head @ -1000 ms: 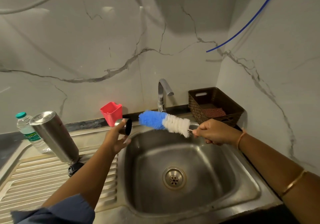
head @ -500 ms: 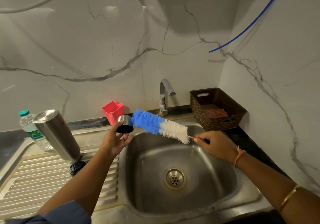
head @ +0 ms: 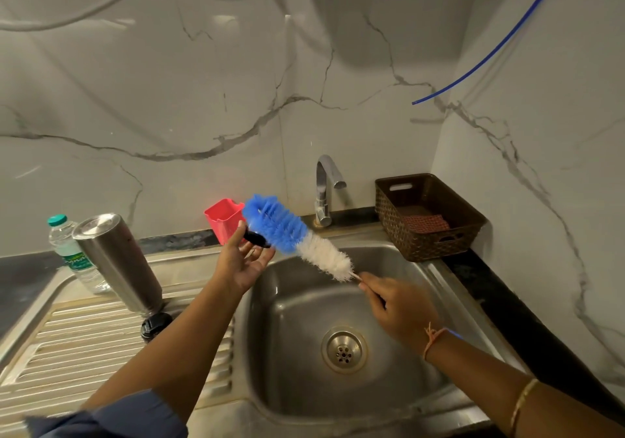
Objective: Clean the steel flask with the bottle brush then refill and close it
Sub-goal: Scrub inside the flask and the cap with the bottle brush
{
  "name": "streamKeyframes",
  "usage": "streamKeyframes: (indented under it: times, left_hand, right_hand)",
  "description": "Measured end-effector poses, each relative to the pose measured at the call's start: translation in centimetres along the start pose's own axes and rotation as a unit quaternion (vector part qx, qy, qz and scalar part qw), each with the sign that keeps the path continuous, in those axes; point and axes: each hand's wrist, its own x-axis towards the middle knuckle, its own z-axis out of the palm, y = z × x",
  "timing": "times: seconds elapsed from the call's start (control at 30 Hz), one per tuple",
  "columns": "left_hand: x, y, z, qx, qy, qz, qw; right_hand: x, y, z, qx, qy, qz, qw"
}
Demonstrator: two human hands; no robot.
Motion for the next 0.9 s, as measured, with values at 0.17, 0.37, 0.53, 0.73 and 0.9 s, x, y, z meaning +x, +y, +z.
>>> streamKeyframes:
  times: [0.17, 0.37, 0.53, 0.73, 0.9]
  left_hand:
    - [-0.3, -1.4, 0.4, 0.125, -0.015, 0.034, 0.992]
    - [0.4, 0.4, -1.0, 0.213, -0.010, 0.091, 0.973]
    - [-0.4, -0.5, -0.5, 0.372, -0.055, 0.112, 0.920]
    - [-0.4, -0.1, -0.2, 0.432, -0.087, 0.099, 0.892]
    - [-0.4, 0.0, -0.7, 0.230, -0.142, 0.068, 0.960]
  right_hand:
    - [2.7, -2.0, 0.2, -0.003, -0.033, 0.024, 0.999]
    - [2.2, -1.0, -0.4, 0.113, -0.113, 0.075, 0.984]
    - [4.1, -0.7, -1.1, 0.079, -0.140, 0.129, 0.979]
    - [5.6, 0.4, -3.7, 0.078, -0.207, 0.180, 0.958]
    - [5.6, 0.8, -5.4, 0.221, -0.241, 0.267, 0.907]
